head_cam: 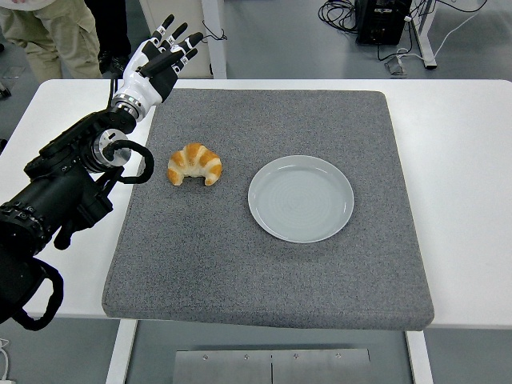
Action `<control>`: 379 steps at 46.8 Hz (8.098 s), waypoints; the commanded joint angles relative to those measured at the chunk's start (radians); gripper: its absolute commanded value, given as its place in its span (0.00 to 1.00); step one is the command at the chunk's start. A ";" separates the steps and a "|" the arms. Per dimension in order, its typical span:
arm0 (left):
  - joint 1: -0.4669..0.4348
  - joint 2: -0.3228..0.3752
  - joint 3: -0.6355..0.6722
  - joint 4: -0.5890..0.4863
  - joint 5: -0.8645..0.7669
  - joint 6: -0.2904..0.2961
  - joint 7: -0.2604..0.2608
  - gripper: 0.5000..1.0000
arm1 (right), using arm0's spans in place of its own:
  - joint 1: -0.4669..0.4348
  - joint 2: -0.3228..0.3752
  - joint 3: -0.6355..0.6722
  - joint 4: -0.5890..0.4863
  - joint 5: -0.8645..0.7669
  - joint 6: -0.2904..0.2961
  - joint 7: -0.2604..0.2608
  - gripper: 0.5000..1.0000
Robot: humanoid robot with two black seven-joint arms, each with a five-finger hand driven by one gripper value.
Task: Place the bread on the plate
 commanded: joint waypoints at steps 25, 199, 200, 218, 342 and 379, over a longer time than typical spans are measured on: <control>0.000 0.004 0.001 -0.009 0.000 0.001 -0.003 0.95 | 0.000 0.000 0.000 0.000 0.000 0.000 0.000 1.00; 0.147 0.569 0.503 -0.862 1.071 0.555 0.104 0.94 | 0.000 0.000 0.000 0.000 0.000 0.000 0.000 1.00; 0.147 0.567 0.503 -0.861 1.069 0.555 0.104 0.94 | 0.000 0.000 0.000 0.000 0.000 0.000 0.000 1.00; 0.147 0.494 0.503 -0.761 1.117 0.581 0.100 0.94 | 0.000 0.000 0.000 0.000 0.000 0.000 0.000 1.00; -0.198 0.534 0.517 -0.669 1.058 0.360 -0.032 0.00 | 0.000 0.000 -0.001 0.000 0.000 0.000 0.000 1.00; -0.379 0.483 0.601 -0.868 1.155 0.353 -0.020 0.00 | 0.000 0.000 0.000 0.000 0.000 0.000 0.000 1.00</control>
